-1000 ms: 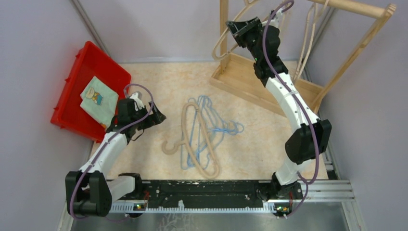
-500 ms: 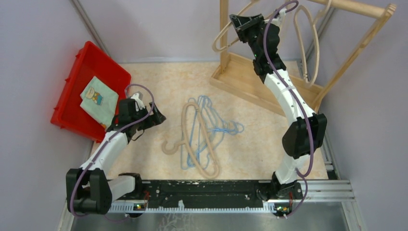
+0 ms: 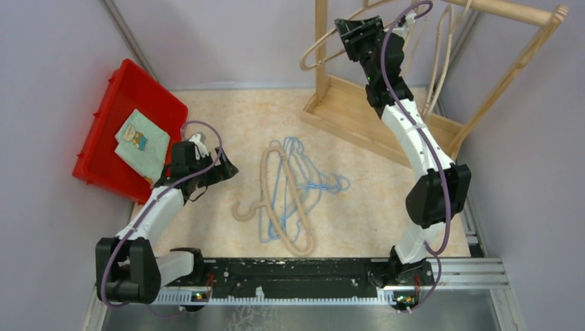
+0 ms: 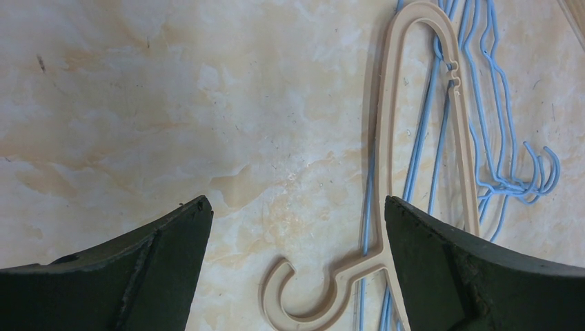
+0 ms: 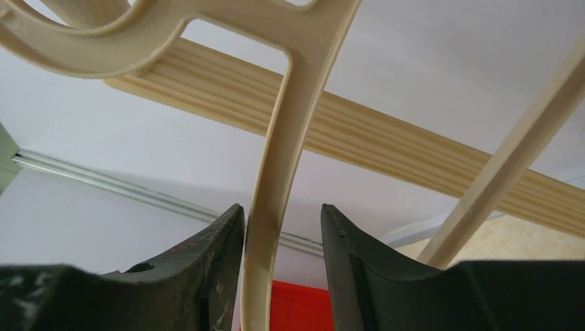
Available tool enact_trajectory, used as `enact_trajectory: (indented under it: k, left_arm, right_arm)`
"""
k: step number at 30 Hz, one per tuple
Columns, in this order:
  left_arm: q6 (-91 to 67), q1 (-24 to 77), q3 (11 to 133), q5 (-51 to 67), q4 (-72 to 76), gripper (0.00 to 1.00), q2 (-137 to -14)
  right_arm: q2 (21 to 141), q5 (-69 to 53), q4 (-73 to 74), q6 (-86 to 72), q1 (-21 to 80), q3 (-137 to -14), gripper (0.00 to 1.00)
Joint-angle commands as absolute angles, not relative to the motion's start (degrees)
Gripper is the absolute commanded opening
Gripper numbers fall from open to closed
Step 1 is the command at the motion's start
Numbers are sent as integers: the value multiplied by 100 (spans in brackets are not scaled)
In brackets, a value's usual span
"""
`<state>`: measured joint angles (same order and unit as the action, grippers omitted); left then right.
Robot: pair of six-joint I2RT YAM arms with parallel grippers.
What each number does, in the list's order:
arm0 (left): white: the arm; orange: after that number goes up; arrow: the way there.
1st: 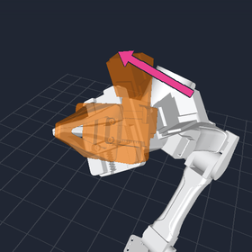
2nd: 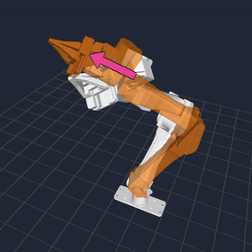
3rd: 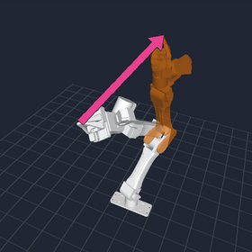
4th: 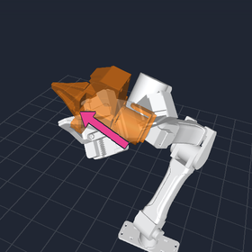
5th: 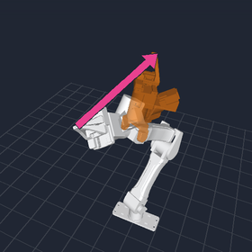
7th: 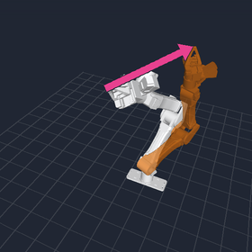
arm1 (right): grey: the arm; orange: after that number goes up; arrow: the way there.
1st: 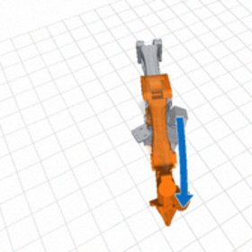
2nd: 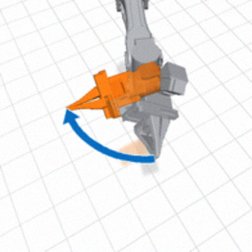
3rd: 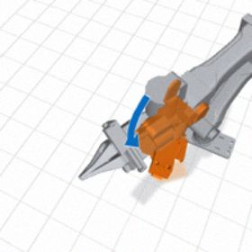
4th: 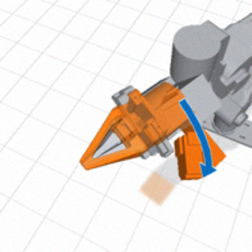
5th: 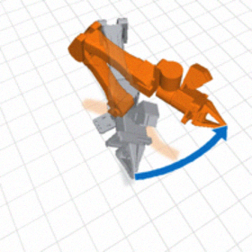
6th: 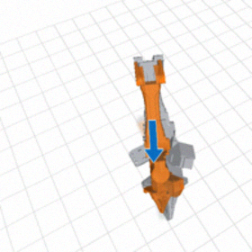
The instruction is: Organize the hangers
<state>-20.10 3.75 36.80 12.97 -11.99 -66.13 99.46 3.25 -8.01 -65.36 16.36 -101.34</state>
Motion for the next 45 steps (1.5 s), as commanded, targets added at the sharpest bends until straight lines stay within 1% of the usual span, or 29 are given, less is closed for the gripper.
enact_trajectory:
  k: [1,5,8,16,21,26,31,33,37,41,45]
  left_arm:
    - [-1926,365,3643,1375,-1040,100,-6644]
    - [-1949,368,3652,1401,-1028,100,-6633]
    - [-1949,362,3662,1434,-1028,100,-6619]
    - [-1968,367,3648,1504,-1028,100,-6577]
    - [-1969,363,3632,1556,-1028,100,-6578]
    - [-2005,367,3637,1561,-1016,100,-6566]
    - [-2080,368,3581,1616,-944,100,-6572]
    - [-2099,367,3569,1633,-913,100,-6584]
    - [-2125,367,3551,1588,-894,100,-6625]
    - [-2159,362,3533,1583,-894,100,-6649]
    - [-2142,362,3514,1569,-947,100,-6641]
  right_arm:
    - [9523,457,-606,-6139,1704,-10574,46]
    - [9297,677,-23,-5700,1855,-10745,56]
    - [9220,897,536,-5279,2027,-10893,59]
    - [8933,1914,1933,-3962,2652,-10952,61]
    - [8561,2801,2328,-3098,3233,-10693,62]
    - [8150,3941,2920,-2173,4222,-10368,62]
    - [7648,4639,3786,-2247,5178,-9575,62]
    - [7545,4597,4129,-2315,5580,-9238,62]
    - [7575,3466,4414,-2451,6054,-8459,61]
    - [7743,2563,4021,-2610,6478,-7444,61]
    - [8048,1823,3429,-2670,6752,-6924,60]
